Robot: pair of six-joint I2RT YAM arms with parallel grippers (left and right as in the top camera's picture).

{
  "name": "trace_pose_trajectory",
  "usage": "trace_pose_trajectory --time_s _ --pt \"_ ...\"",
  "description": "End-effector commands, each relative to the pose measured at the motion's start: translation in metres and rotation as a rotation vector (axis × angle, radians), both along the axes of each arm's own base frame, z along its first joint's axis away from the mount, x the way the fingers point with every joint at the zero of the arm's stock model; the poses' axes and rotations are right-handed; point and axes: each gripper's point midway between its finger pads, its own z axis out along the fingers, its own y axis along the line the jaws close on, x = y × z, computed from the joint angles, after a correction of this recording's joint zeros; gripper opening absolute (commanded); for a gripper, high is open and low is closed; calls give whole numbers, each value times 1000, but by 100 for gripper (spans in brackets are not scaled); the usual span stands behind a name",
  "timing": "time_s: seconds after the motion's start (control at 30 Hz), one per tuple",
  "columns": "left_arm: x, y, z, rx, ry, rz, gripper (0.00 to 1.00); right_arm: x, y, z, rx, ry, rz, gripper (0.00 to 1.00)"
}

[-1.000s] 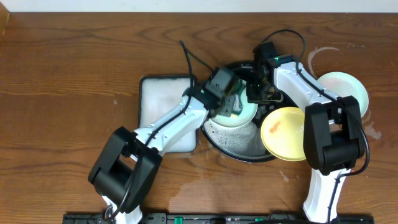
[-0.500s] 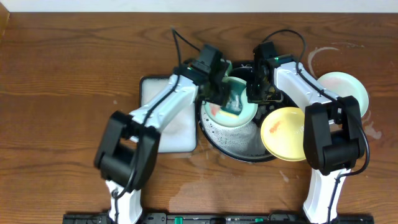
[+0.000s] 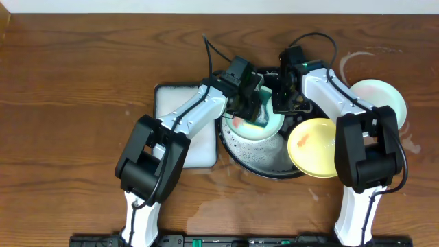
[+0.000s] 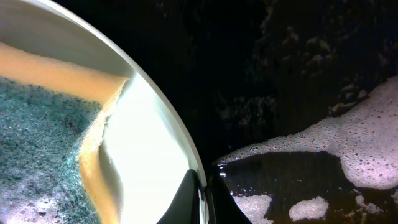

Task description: Clean dirty plates on tray and stack at the side

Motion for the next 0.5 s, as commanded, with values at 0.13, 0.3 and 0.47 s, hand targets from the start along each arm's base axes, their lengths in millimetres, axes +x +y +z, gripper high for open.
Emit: trace_pose_trajectory --time_s 0.13,0.3,0.47 --pt "18 -4 10 -10 -93 -2 53 -10 -9 -16 -24 54 -27 1" --pt "6 -16 2 -32 -52 -30 52 -10 -9 -16 -24 54 -26 1" --pt "-4 -28 -2 -20 -52 -59 41 -10 -9 -16 -24 54 -26 1"
